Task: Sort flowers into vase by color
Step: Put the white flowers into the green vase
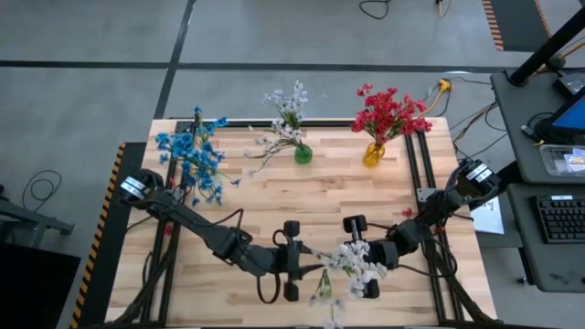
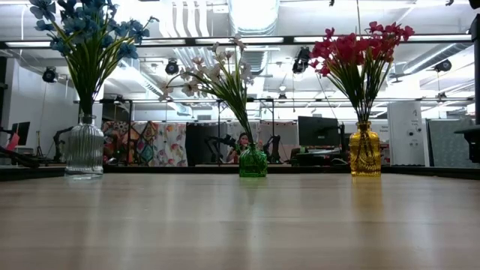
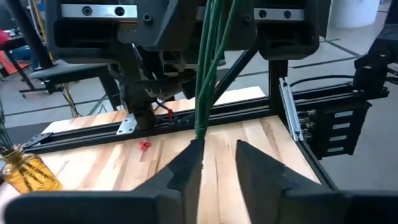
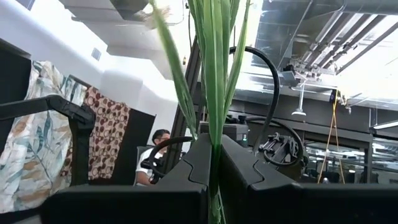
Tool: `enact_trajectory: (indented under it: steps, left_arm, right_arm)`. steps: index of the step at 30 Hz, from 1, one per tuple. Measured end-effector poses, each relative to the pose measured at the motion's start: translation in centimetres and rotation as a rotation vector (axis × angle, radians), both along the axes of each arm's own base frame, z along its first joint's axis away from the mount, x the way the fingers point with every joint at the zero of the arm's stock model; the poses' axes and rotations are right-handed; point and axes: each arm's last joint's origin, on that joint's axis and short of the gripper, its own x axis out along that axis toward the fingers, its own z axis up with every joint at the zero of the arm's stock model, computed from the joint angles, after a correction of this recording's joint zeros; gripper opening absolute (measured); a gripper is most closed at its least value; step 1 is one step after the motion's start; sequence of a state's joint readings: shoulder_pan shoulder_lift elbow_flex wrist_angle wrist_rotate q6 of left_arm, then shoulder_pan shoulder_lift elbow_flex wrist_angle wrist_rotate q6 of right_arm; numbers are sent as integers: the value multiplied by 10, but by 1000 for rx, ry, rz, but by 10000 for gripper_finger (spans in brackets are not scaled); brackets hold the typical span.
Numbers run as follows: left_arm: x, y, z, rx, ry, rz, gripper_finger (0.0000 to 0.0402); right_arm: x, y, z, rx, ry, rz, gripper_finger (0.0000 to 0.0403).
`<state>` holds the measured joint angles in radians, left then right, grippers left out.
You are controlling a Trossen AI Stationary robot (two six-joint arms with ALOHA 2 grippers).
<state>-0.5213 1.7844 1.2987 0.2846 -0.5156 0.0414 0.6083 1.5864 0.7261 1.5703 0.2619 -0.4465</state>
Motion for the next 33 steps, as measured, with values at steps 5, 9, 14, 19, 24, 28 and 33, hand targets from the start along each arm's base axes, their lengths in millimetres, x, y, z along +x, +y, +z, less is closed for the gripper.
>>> enact_trajectory:
  steps: [5,9,14,19,24,28,33]
  left_arm:
    - [3,6,1,-25,-10,67,132]
    - [11,15,-5,-62,-10,105,155]
    - [17,18,-15,-42,13,109,146]
    - [16,17,-13,-24,12,102,48]
    - [13,17,-13,-18,36,101,11]
    - [9,16,-11,-11,52,97,2]
    - [2,14,-1,-13,34,120,1]
  right_arm:
    - [0,0,0,0,0,0,13]
    - [1,-1,0,0,0,-3,13]
    - [1,-2,0,-8,-2,-13,13]
    - [1,-2,0,-2,5,-38,13]
    - [2,-6,0,67,46,-143,13]
    - [1,-6,0,96,88,-188,32]
    - [-1,-8,3,122,175,-270,95]
